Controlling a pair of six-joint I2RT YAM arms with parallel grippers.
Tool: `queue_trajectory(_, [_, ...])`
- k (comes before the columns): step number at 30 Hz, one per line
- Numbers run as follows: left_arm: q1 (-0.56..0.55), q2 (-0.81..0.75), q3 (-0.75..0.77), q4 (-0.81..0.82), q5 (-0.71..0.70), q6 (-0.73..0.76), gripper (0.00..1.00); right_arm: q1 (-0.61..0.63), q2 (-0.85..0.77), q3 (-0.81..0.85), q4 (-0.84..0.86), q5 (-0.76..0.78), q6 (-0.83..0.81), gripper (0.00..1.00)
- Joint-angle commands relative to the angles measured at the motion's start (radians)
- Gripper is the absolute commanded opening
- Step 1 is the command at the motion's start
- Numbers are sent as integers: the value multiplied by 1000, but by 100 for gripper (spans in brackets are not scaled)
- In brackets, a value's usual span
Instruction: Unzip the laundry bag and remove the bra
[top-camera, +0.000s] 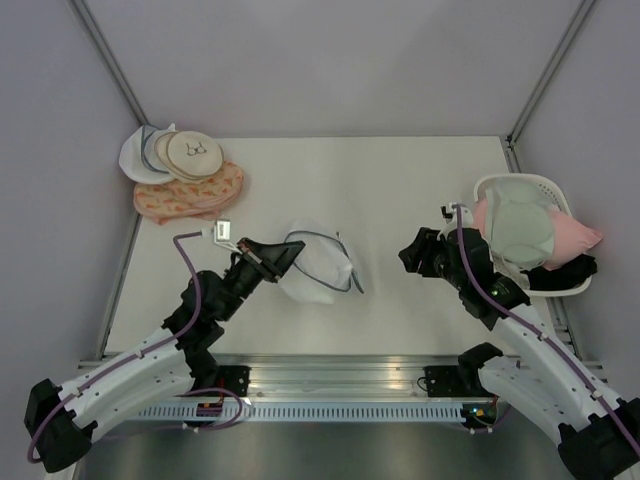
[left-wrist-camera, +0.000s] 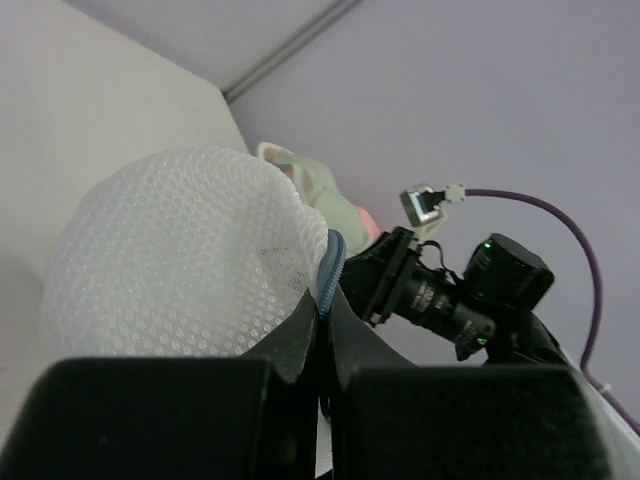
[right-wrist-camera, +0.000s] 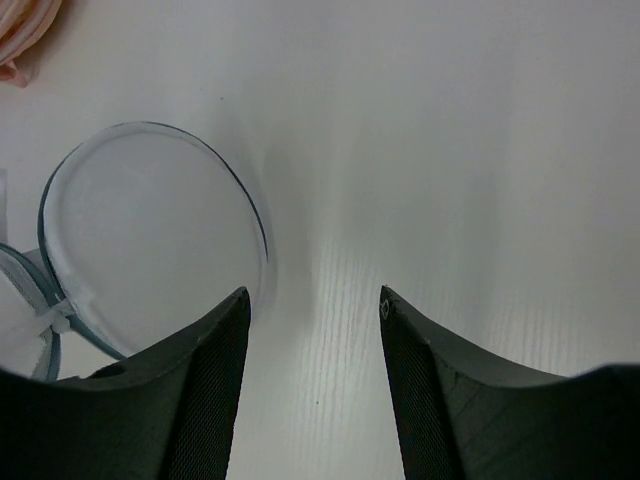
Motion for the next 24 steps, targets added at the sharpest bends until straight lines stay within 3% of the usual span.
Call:
queue_trajectory(1, [18,-149,-154,58,-181,-98,2,3,14,12,-9,46,-14,60])
queue_trajectory(2, [20,-178,-131,-152,-207,-112,2,3,25,3,3,37,-15,60])
queue_trajectory(3, [20,-183,-116,-242,-225,-117,2,3,29,-2,11,28,-17,60])
queue_trajectory(9, [20,-189,-122,-516,-244,-153,2,3,78,-45,86,-56,-1,60])
queue_trajectory(18, [20,-100,-169,-585,-206,-181,2,25,199,-148,291,-240,63,58])
queue_trajectory(24, [21,-105,-225,-553,-190,-198,2,113,368,-109,333,-176,51,48])
